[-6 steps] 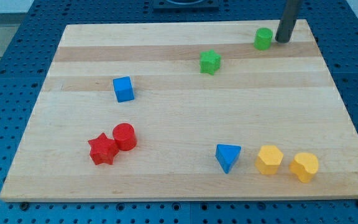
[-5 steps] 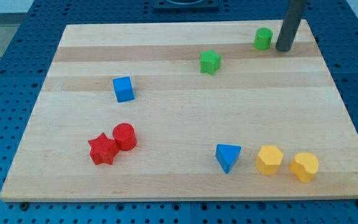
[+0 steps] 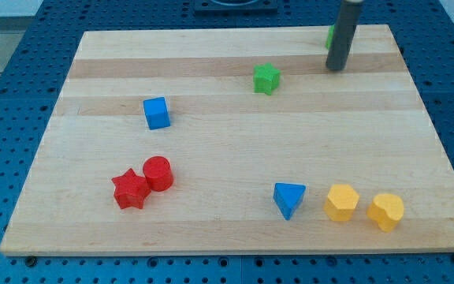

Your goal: Slide green star upwards

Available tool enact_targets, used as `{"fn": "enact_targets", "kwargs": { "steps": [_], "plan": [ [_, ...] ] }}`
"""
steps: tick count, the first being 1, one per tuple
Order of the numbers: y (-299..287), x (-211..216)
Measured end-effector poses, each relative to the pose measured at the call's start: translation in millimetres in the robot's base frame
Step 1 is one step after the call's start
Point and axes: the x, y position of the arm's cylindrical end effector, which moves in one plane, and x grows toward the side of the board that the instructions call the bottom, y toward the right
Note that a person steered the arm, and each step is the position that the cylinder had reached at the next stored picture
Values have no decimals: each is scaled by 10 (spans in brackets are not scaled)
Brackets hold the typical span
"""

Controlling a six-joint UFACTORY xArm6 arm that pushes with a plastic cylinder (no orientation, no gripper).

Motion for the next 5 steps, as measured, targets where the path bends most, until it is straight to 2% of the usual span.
{"fn": "enact_targets", "kwargs": {
  "steps": [1,2,5],
  "plan": [
    [-406,359],
    [-1122,392],
    [-1578,95]
  ]
}}
